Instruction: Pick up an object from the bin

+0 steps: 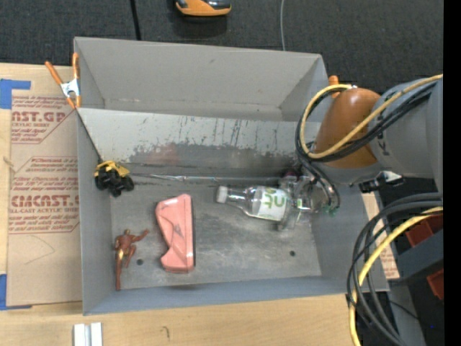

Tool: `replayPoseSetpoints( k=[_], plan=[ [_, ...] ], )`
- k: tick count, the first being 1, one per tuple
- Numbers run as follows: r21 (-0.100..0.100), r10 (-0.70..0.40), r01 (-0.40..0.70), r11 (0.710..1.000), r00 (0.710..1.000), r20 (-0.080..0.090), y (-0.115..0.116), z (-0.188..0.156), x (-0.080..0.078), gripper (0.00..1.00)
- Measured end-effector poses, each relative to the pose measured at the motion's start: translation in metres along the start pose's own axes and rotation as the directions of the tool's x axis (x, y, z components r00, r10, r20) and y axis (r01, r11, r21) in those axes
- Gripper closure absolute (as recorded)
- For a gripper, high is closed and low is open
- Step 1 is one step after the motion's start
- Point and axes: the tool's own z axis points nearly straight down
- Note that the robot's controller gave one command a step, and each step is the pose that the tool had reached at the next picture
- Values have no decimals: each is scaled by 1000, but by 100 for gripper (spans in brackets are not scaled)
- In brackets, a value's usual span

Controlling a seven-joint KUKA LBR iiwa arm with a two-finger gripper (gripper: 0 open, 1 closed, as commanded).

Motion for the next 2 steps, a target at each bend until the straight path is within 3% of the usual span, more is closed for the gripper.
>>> replayPoseSetpoints(
  k=[1,2],
  plan=[
    [2,1,-1,1000,1000,4,-8,-58,8,100],
    [2,55,-55,998,998,23,-21,-67,5,100]
  ],
)
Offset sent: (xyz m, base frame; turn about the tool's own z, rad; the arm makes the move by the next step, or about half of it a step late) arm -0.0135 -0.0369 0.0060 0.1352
